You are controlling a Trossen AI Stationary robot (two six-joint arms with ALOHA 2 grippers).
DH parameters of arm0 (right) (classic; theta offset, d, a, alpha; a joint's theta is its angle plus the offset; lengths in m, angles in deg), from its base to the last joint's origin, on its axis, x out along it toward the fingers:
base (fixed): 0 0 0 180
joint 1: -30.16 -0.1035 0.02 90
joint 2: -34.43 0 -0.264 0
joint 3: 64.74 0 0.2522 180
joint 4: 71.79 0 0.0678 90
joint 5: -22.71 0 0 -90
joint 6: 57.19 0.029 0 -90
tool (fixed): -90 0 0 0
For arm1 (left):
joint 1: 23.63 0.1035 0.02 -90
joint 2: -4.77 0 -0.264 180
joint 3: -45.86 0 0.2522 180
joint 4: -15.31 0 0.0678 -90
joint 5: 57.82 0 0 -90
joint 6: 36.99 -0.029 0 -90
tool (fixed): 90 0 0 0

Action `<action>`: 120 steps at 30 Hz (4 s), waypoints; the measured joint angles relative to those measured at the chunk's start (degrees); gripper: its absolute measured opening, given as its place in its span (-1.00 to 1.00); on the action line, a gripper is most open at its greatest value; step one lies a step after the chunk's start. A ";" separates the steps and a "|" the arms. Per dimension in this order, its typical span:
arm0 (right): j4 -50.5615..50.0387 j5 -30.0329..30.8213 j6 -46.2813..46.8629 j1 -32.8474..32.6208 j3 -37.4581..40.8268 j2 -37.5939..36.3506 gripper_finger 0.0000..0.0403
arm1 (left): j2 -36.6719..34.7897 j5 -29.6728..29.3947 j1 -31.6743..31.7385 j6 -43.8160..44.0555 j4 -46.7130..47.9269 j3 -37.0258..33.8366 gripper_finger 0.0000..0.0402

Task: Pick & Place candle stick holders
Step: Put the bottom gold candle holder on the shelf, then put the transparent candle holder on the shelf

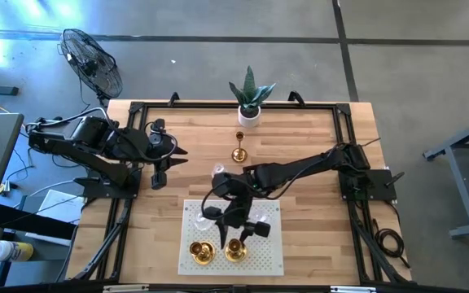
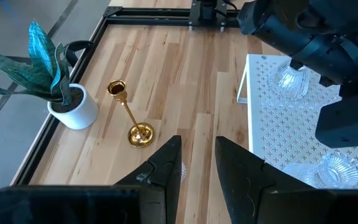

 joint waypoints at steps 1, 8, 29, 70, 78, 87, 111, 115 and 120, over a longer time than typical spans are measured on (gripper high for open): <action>-0.24 0.00 0.09 0.00 0.00 0.00 -0.12 | 0.00 0.00 -0.01 0.01 0.02 0.00 -0.53; -1.97 0.34 0.08 0.00 0.00 -1.69 -0.12 | 0.02 0.00 0.00 0.02 0.11 0.00 -0.53; -12.36 19.38 -0.57 0.91 0.02 -6.42 -0.12 | 0.02 0.10 -0.01 0.02 0.11 0.00 -0.53; -41.53 61.09 21.73 -2.20 0.00 -29.16 -0.12 | 6.52 -9.11 9.60 -9.95 2.22 0.02 -0.53; -41.76 60.82 22.75 -4.76 0.00 -29.14 -0.12 | 7.79 4.98 23.55 -16.82 2.22 0.00 -0.53; -41.94 60.89 24.05 -7.53 0.00 -29.14 -0.12 | 13.09 14.02 28.50 -25.92 4.02 0.00 -0.53; -35.37 65.31 22.70 -10.99 11.51 -29.24 -0.12 | 16.39 12.33 28.52 -25.04 3.25 0.00 -0.52; -35.17 65.18 22.58 -10.99 12.18 -29.24 -0.12 | 16.39 11.96 28.52 -24.46 3.17 0.00 -0.37; -34.64 65.28 22.16 -10.99 12.13 -29.86 -0.12 | 16.39 11.85 28.52 -23.98 3.21 0.00 -0.04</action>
